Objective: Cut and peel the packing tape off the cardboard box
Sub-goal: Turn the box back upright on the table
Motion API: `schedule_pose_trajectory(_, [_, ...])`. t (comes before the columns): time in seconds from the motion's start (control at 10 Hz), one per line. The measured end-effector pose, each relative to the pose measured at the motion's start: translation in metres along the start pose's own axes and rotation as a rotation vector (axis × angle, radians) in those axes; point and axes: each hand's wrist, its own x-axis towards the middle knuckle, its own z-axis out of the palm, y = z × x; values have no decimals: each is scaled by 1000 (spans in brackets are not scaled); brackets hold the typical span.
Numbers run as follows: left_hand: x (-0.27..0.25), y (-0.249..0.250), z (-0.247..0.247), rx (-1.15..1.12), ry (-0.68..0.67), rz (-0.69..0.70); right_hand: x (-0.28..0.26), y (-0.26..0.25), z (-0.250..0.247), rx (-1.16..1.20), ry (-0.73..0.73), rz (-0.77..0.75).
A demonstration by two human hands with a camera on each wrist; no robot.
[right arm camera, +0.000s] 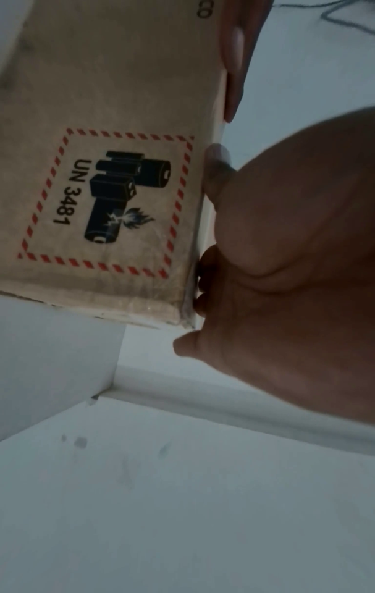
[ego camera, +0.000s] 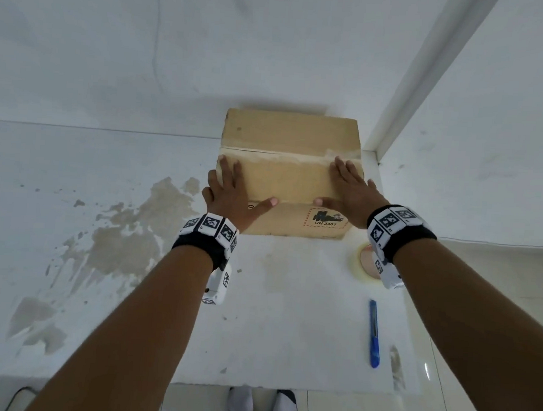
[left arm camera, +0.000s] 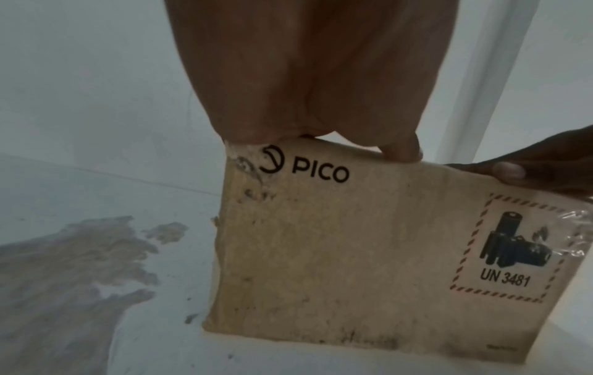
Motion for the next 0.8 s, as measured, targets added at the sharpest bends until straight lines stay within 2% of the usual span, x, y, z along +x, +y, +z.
schedule_pose_trajectory(0.3, [18, 2, -8, -23, -5, -17, 18, 7, 1, 12, -32, -62])
schedule_pose_trajectory(0.5, [27, 1, -9, -23, 3, -12, 21, 5, -1, 14, -2, -64])
schedule_pose_trajectory(0.7, [24, 2, -16, -28, -36, -14, 20, 6, -2, 6, 0, -54])
schedule_pose_trajectory(0.8, [4, -2, -22, -48, -50, 36, 8, 0, 0, 52, 76, -51])
